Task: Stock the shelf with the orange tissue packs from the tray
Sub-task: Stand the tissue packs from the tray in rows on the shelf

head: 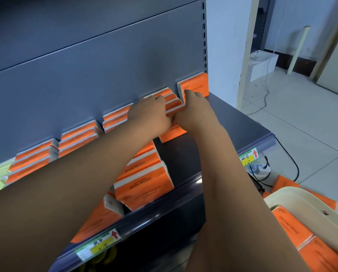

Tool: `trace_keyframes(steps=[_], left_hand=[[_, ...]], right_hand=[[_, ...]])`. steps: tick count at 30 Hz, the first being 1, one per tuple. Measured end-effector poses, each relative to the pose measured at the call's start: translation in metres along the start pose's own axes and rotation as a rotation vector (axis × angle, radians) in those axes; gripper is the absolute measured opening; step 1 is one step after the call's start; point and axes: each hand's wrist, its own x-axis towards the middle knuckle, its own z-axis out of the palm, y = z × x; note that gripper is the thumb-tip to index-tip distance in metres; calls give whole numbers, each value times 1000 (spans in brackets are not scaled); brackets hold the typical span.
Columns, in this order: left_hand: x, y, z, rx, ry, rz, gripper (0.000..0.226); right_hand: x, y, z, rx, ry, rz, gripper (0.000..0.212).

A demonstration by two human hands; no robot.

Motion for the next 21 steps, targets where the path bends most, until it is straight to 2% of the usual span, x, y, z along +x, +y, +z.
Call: trace_keyframes(steps=[2,6,8,12,15,21], left_hand=[[-10,3,-3,9,-14,-11,54],[-29,10,-11,3,14,0,61],[-39,16,-15,-21,41,9,62],[-66,37,-20,-43,90,104,58],[-87,58,-20,-63,105,183,57],[-137,118,-16,-126,31,320,69]], right_hand=[[-10,-1,-4,-2,32,-12,45],[-41,4,-15,35,87,-38,21],[-59,10,-24,52,88,-36,26],[-104,30,-49,5,138,-22,58],[-139,48,-73,-46,203,-9,58],[-205,79,-114,-124,274,47,56]])
